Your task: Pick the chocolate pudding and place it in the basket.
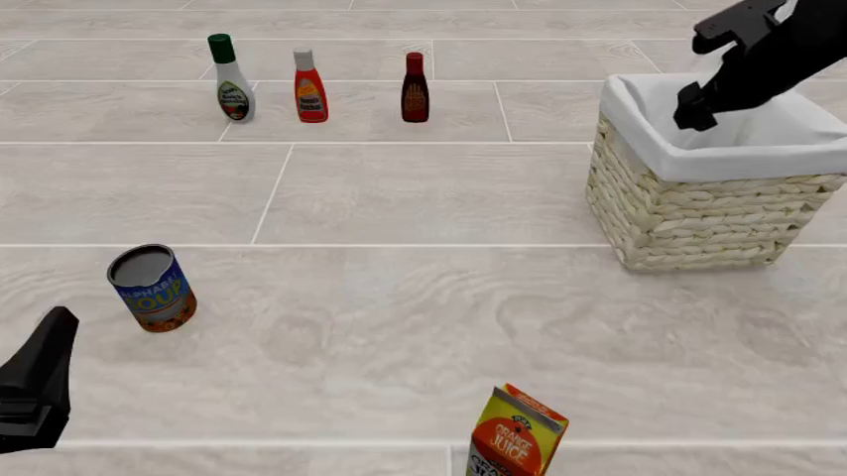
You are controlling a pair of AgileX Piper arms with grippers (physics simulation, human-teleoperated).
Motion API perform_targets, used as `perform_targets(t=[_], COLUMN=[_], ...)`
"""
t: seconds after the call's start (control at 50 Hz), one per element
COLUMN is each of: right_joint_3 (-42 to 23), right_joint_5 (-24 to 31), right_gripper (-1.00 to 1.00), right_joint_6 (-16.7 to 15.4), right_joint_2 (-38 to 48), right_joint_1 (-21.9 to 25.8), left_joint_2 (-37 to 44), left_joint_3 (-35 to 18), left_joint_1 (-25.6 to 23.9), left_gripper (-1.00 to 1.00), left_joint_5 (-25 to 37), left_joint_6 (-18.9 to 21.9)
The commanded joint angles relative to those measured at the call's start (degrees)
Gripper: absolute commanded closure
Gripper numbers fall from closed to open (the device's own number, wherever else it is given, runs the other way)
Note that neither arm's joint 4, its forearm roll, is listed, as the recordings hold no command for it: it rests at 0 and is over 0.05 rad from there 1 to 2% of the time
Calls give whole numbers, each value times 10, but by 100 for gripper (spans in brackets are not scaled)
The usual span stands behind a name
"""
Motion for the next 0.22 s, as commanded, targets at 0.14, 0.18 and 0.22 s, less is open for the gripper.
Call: perform_targets(t=[0.14, 0.18, 0.22], right_joint_3=[126, 148, 160], right_joint_5=[-14, -15, -15], right_gripper=[-100, -100, -100], right_joint_6=[11, 11, 11], right_joint_2=[-140, -163, -179], right_joint_1=[14, 18, 19], left_joint_2=[-3, -3, -3], left_joint_3=[1, 1, 1], left_joint_1=[-4, -4, -4], left_gripper=[-100, -100, -100], left_joint_5=[2, 2, 2], left_joint_6=[0, 0, 0])
